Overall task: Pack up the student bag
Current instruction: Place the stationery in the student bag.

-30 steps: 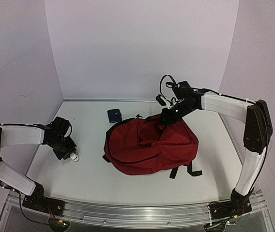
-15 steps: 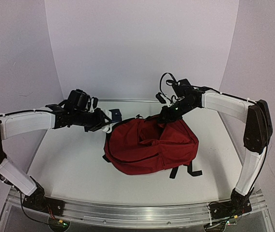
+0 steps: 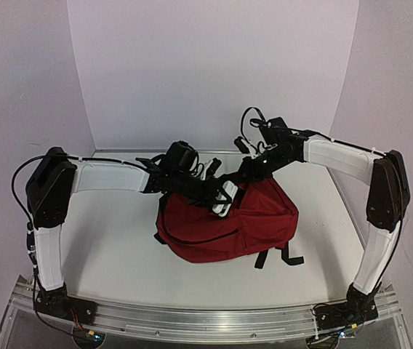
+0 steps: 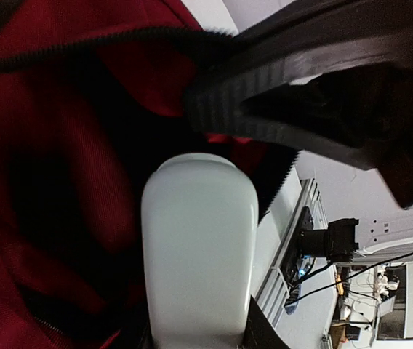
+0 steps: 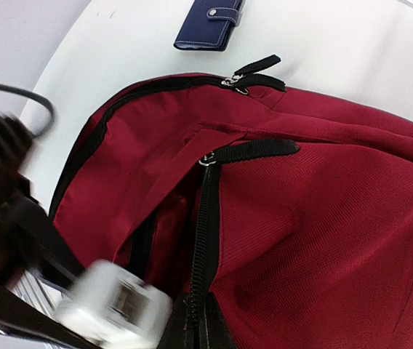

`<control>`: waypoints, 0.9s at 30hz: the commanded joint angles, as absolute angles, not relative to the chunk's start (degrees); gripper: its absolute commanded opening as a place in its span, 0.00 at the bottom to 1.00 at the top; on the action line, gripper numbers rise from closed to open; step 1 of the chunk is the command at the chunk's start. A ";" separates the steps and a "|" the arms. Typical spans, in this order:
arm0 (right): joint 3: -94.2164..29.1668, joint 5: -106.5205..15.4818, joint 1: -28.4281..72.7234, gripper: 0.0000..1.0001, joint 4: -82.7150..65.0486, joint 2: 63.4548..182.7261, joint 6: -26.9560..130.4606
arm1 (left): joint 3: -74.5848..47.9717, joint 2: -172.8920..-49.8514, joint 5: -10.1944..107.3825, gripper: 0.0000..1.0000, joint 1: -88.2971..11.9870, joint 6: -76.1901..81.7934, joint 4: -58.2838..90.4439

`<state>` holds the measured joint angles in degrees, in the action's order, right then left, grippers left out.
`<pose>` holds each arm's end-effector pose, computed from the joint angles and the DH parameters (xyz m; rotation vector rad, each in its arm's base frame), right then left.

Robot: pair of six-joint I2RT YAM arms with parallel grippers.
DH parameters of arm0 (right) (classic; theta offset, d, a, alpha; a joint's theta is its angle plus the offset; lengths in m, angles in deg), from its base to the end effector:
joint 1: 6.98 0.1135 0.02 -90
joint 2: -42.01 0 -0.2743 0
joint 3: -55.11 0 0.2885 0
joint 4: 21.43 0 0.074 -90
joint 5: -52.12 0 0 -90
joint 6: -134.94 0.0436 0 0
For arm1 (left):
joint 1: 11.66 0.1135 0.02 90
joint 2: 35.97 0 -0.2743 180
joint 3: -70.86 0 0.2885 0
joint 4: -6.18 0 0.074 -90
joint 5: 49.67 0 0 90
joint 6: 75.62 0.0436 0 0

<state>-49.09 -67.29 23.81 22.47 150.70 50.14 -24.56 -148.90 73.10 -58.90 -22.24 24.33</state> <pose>0.3927 0.2589 0.2670 -0.7832 2.3421 0.9018 0.3166 -0.3772 0.2148 0.5927 2.3964 -1.3711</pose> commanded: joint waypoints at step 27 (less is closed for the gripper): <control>-40.00 -68.12 28.58 0.00 14.02 138.79 48.21 | -29.68 -161.73 63.77 0.13 -56.34 -48.89 -6.05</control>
